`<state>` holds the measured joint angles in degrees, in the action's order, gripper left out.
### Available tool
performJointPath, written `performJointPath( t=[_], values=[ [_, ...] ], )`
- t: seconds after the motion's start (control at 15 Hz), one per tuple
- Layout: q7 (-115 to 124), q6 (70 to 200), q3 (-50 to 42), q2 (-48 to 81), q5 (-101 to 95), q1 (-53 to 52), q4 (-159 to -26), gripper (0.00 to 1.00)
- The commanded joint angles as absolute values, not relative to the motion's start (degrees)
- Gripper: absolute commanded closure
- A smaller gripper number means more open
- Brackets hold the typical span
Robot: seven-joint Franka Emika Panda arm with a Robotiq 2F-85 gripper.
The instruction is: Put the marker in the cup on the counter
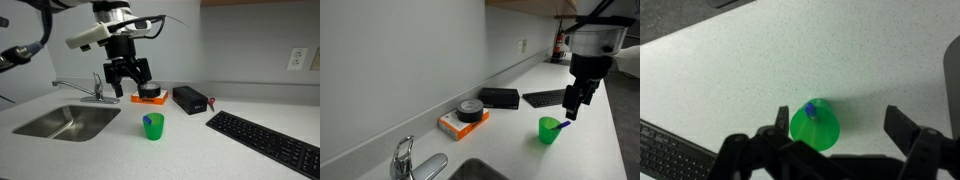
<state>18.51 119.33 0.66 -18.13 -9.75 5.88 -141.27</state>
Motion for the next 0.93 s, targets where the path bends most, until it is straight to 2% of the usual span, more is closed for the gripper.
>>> performJointPath(
  t=[0.0,0.87],
  values=[
    [22.7,122.4,0.6,-15.0,-12.0,7.6,-141.2,0.00],
    [27.9,125.5,-2.4,-8.4,-13.1,9.0,-140.9,0.01]
  ],
)
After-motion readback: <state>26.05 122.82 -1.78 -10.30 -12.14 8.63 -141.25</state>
